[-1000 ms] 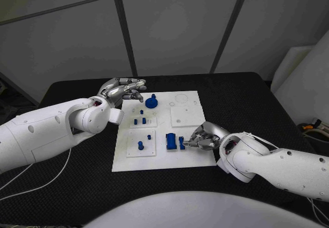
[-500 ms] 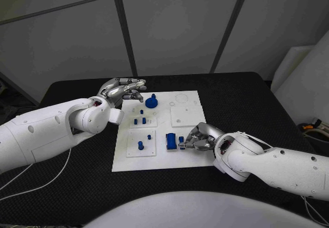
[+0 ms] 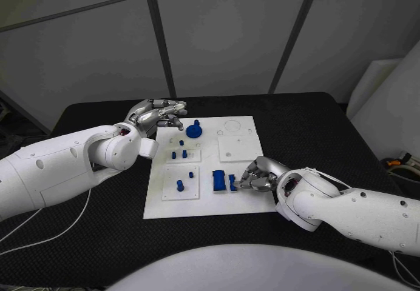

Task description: Assemble the parts on the task board

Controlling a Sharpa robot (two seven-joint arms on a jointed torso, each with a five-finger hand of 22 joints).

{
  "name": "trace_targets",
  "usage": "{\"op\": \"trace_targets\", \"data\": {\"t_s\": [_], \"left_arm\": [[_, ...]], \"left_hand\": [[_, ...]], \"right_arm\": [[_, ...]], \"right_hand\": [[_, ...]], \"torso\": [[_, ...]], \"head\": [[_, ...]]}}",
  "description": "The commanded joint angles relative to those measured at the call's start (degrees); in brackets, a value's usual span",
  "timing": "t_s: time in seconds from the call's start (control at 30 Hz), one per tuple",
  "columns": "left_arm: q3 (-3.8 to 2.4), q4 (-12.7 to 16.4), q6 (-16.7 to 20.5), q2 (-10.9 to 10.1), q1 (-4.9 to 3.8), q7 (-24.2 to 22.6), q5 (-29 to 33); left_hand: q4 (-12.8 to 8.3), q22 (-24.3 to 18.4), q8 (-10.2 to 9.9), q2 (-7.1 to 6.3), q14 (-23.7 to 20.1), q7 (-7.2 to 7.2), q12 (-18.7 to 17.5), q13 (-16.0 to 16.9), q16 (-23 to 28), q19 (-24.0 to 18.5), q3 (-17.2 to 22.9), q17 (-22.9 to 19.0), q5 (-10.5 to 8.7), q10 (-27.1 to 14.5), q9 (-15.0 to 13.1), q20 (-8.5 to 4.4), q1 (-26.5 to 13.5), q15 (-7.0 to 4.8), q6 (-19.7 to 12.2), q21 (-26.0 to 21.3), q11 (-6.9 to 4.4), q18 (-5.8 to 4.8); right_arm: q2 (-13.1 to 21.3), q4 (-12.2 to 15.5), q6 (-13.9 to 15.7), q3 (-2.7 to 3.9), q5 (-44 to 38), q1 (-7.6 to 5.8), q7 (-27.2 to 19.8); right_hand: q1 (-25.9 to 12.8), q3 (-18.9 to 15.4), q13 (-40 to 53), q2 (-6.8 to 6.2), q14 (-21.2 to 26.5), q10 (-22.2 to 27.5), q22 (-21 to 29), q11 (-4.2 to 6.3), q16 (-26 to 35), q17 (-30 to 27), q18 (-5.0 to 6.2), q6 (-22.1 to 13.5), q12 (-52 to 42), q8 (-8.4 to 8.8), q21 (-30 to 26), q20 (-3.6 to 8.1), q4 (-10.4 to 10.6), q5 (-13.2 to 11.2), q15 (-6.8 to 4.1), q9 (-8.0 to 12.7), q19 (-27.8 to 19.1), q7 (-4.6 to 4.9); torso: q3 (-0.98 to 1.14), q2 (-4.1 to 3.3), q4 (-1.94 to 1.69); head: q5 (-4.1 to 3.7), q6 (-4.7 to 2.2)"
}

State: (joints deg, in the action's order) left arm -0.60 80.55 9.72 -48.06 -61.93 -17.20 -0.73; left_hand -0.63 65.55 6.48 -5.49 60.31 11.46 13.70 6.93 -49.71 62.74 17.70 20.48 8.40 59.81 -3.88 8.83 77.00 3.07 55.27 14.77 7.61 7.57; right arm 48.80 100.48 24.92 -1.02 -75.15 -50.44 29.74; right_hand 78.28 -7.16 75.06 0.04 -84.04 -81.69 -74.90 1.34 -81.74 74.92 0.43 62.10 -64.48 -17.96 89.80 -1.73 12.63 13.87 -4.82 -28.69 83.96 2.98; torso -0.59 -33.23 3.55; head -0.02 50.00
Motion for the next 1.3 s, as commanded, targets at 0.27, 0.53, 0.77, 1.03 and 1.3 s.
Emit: {"op": "trace_targets", "data": {"t_s": [0.27, 0.53, 0.77, 1.03, 1.3], "left_arm": [[-0.04, -0.08, -0.50, -0.10, 0.01, -0.39, 0.01], [-0.03, -0.47, -0.01, -0.10, 1.05, -1.02, 0.01], [-0.04, -3.75, 2.01, 0.38, 1.76, -2.07, 0.01], [-0.09, -7.86, 7.34, 2.45, 1.93, -4.54, 0.72], [-0.15, -12.27, 14.14, 5.65, 2.06, -8.88, 5.71]], "left_hand": [[0.05, -0.09, 0.25, 0.15, -0.29, -0.07, 0.31, 0.05, -0.29, 0.25, -0.34, -0.10, 0.05, -0.42, 0.03, 0.03, -0.12, 0.20, -0.34, -0.41, -0.08, 2.75], [0.37, -1.76, 1.29, 0.45, -3.72, -0.61, 1.27, 0.07, 4.28, -2.85, -0.94, -3.02, -0.04, -0.69, -0.10, 0.51, -0.12, 0.62, 0.18, -3.06, -0.23, 2.65], [0.95, -9.27, 1.97, 0.69, -4.83, -1.24, 0.28, -1.14, 20.20, -9.73, -0.46, -9.37, -0.09, -0.09, 0.01, 2.65, 0.19, 2.17, 0.95, -10.87, 0.00, 2.70], [1.42, -22.43, -0.29, 0.37, -7.25, -2.91, -4.51, -3.23, 36.49, -21.05, -0.83, -13.65, -0.24, -0.70, 0.16, 6.35, -0.04, 5.55, -1.23, -11.38, 2.35, 2.77], [1.43, -33.15, -2.89, 1.92, -11.63, -3.40, -9.33, -3.45, 45.42, -28.56, -5.43, -16.83, -0.17, -6.11, 0.24, 7.82, -0.32, 5.72, -3.57, -11.28, 1.76, 2.17]], "right_arm": [[1.54, 0.35, 10.09, -0.06, 9.06, -0.03, -15.17], [1.29, -6.04, 9.58, 0.64, 38.95, -2.62, -34.40], [-2.21, -16.36, 4.97, 0.86, 53.68, -6.84, -43.08], [-8.27, -29.24, 1.04, 1.87, 59.37, -10.06, -48.72], [-12.77, -35.87, -2.78, 2.10, 60.43, -10.75, -49.62]], "right_hand": [[-1.82, -2.56, -0.50, -0.46, -2.85, 0.73, -14.20, -0.75, 1.57, -1.53, -0.07, -2.26, 1.85, 2.31, -1.03, -0.13, 1.86, 1.66, 0.43, 0.89, 5.26, 0.87], [3.25, -2.26, -16.74, 1.10, 2.93, 14.35, -0.49, -3.08, 16.28, -19.28, 4.77, -6.68, 29.75, 6.79, -20.36, -1.90, 0.17, 2.02, 2.40, 2.92, -6.65, 3.53], [9.73, -0.66, -36.45, 3.00, 16.51, 21.95, 26.10, -6.02, 48.60, -43.90, 10.04, -7.52, 49.06, 10.37, -58.19, -5.08, 0.83, -1.15, 6.04, 6.24, -26.37, 5.89], [14.79, 1.79, -58.70, 1.83, 20.19, 17.15, 37.97, -8.04, 68.18, -54.67, 9.59, -5.51, 60.45, 14.45, -72.62, -7.89, 2.90, -2.14, 9.00, 13.30, -28.28, 6.22], [12.21, 2.04, -69.52, 1.16, 22.92, 19.87, 50.77, -10.21, 78.14, -64.93, 10.11, -7.64, 60.90, 14.37, -85.69, -11.77, 1.78, -3.30, 11.67, 19.74, -30.03, 6.42]], "torso": [[0.01, 0.61, 0.24], [-0.11, 2.57, 0.56], [-0.41, 4.75, 1.20], [-0.69, 6.19, 1.41], [-0.59, 6.63, 1.85]], "head": [[0.30, 0.00], [0.67, -0.90], [1.51, -2.29], [2.22, -4.79], [2.59, -7.07]]}}
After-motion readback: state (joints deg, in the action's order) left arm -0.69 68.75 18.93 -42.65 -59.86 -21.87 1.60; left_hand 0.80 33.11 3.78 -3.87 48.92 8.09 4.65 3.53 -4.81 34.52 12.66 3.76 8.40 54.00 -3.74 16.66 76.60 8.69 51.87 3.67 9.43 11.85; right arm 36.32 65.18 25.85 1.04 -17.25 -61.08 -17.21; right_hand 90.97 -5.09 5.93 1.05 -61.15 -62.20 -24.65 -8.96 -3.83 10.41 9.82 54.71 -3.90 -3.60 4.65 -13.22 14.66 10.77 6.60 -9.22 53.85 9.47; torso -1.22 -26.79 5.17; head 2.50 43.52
